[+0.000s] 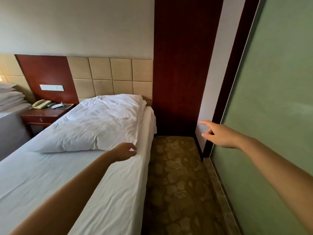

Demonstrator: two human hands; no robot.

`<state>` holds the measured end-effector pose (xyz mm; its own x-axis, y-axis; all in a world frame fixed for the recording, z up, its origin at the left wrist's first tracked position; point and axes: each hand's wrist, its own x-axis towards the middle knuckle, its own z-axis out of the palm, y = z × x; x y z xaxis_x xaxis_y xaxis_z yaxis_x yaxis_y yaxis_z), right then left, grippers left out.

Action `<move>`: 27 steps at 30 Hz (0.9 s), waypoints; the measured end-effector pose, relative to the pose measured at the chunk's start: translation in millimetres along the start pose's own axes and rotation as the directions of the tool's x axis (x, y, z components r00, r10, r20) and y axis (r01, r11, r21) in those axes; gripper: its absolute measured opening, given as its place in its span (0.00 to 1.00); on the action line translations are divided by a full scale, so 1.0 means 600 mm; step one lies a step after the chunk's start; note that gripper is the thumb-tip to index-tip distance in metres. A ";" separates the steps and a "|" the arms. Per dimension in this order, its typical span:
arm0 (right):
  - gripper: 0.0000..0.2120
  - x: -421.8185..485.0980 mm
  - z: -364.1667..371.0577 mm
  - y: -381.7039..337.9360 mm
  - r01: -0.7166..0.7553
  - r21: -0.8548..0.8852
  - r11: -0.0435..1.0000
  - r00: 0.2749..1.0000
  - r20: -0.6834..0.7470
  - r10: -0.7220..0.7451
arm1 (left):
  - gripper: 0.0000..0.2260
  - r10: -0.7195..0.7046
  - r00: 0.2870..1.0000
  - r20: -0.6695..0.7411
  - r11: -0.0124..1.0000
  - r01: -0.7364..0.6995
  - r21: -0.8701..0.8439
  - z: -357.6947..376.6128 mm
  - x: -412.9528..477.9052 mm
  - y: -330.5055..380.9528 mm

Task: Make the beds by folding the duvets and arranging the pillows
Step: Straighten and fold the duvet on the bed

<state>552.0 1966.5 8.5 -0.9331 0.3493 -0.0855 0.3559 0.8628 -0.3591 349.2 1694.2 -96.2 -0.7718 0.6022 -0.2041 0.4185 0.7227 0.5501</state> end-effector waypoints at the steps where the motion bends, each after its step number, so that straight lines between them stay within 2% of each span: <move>1: 0.27 0.038 -0.005 0.026 0.000 0.012 1.000 1.000 0.019 -0.001 | 0.14 -0.016 1.000 0.020 1.000 0.015 0.009 0.008 0.037 0.014; 5: 0.28 0.218 -0.013 0.123 0.029 0.000 1.000 0.994 0.110 -0.029 | 0.16 -0.073 0.997 -0.031 0.997 0.074 0.031 0.022 0.190 0.070; 8: 0.28 0.353 -0.022 0.182 0.099 -0.017 0.995 0.984 0.152 -0.095 | 0.18 -0.196 0.976 -0.090 0.978 0.187 -0.096 0.032 0.302 0.091; 11: 0.28 0.489 -0.044 0.232 0.158 -0.068 0.985 0.966 0.217 -0.140 | 0.19 -0.397 0.913 -0.091 0.890 0.358 -0.283 0.047 0.393 0.085; 13: 0.29 0.589 -0.061 0.250 0.209 -0.169 0.963 0.951 0.264 -0.160 | 0.18 -0.504 0.861 -0.066 0.816 0.449 -0.364 0.058 0.439 0.074; 15: 0.29 0.688 -0.067 0.242 0.267 -0.264 0.927 0.936 0.300 -0.184 | 0.17 -0.582 0.812 -0.035 0.742 0.513 -0.432 0.068 0.471 0.062; 18: 0.29 0.815 -0.038 0.187 0.398 -0.241 0.885 0.881 0.369 -0.296 | 0.17 -0.670 0.743 -0.001 0.638 0.575 -0.513 0.077 0.495 0.029; 20: 0.29 0.894 0.003 0.140 0.500 -0.191 0.845 0.821 0.416 -0.392 | 0.16 -0.742 0.671 -0.011 0.561 0.611 -0.559 0.077 0.505 -0.010; 23: 0.28 1.005 0.077 0.076 0.596 -0.113 0.795 0.742 0.457 -0.491 | 0.16 -0.850 0.524 -0.049 0.436 0.650 -0.622 0.075 0.523 -0.089; 27: 0.29 1.145 0.180 0.011 0.669 -0.087 0.738 0.653 0.543 -0.528 | 0.21 -0.940 0.341 -0.032 0.273 0.691 -0.669 0.083 0.591 -0.203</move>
<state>-92.2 2172.4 -153.2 -0.8255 -0.4259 -0.3704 -0.3573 0.9023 -0.2413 48.6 1836.7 -275.8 -0.6715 -0.4843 -0.5609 -0.7394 0.3871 0.5509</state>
